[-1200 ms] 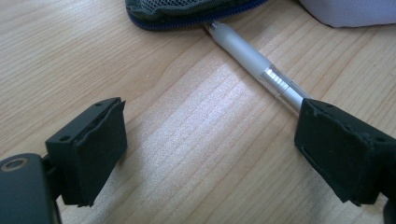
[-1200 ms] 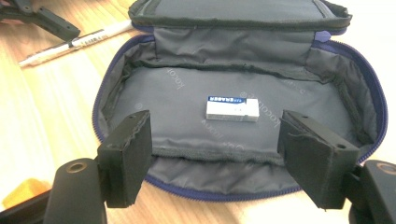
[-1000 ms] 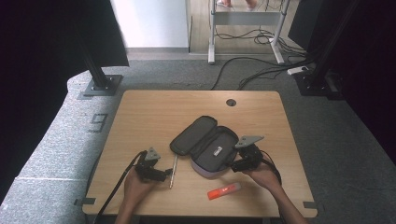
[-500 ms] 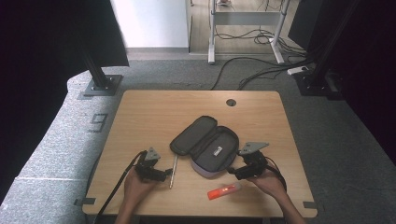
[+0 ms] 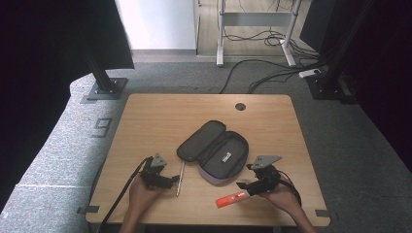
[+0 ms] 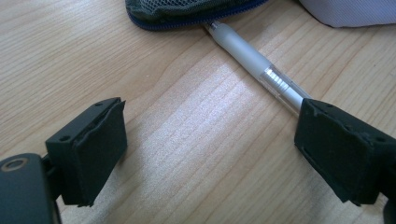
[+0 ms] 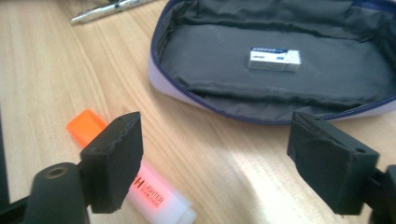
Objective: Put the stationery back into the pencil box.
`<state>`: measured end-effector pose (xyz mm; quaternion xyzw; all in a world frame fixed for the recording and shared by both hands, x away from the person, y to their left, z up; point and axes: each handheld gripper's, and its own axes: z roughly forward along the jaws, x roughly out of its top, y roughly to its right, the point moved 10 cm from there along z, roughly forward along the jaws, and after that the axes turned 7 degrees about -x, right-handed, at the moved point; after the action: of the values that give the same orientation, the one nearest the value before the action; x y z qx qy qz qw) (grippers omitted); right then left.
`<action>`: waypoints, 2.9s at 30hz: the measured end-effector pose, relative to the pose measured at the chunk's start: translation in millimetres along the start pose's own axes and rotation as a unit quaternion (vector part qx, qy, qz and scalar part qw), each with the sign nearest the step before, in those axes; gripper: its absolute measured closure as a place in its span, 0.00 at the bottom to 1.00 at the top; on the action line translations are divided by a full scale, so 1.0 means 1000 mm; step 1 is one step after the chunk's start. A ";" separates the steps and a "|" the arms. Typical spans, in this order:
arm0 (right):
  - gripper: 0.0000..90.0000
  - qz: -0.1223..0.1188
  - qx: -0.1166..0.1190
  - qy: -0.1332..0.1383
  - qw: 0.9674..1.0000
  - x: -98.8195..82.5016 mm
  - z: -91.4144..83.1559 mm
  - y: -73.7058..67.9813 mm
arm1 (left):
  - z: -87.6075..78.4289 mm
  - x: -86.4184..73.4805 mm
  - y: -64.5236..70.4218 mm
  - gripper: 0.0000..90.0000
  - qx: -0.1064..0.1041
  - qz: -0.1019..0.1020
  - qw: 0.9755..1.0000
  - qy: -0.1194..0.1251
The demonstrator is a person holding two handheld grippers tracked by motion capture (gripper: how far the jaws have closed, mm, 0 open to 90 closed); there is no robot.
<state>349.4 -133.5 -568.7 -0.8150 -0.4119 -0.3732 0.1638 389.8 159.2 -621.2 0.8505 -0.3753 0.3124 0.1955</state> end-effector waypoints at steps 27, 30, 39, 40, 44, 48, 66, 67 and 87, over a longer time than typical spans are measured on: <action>0.48 -0.057 0.075 -0.035 0.995 -0.029 0.024 -0.052 | 0.000 0.000 0.000 0.10 0.000 0.000 1.000 0.000; 0.53 -0.067 0.078 -0.042 0.994 -0.032 0.028 -0.056 | 0.000 0.000 0.000 0.10 0.000 0.000 1.000 0.000; 0.70 -0.071 0.077 -0.036 0.994 -0.027 0.033 -0.062 | 0.000 0.000 0.000 0.10 0.000 0.000 1.000 0.000; 0.71 -0.068 0.078 -0.036 0.994 -0.026 0.033 -0.063 | 0.000 0.000 0.000 0.10 0.000 0.000 1.000 0.000; 0.72 -0.067 0.079 -0.038 0.994 -0.024 0.035 -0.066 | 0.000 0.000 0.000 0.10 0.000 0.000 1.000 0.000; 0.73 -0.065 0.080 -0.041 0.994 -0.022 0.036 -0.068 | 0.000 0.000 0.000 0.10 0.000 0.000 1.000 0.000; 0.73 -0.077 0.089 -0.030 0.993 -0.008 0.025 -0.075 | 0.000 0.000 0.000 0.10 0.000 0.000 1.000 0.000; 0.73 -0.076 0.090 -0.027 0.993 -0.006 0.023 -0.075 | 0.000 0.000 0.000 0.10 0.000 0.000 1.000 0.000; 0.73 -0.059 0.077 0.011 0.995 0.036 0.000 -0.053 | 0.000 0.000 0.000 0.10 0.000 0.000 1.000 0.000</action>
<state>321.2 -81.3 -544.2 -0.7703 -0.4846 -0.3584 0.2084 389.9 159.2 -621.2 0.8506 -0.3750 0.3125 0.1956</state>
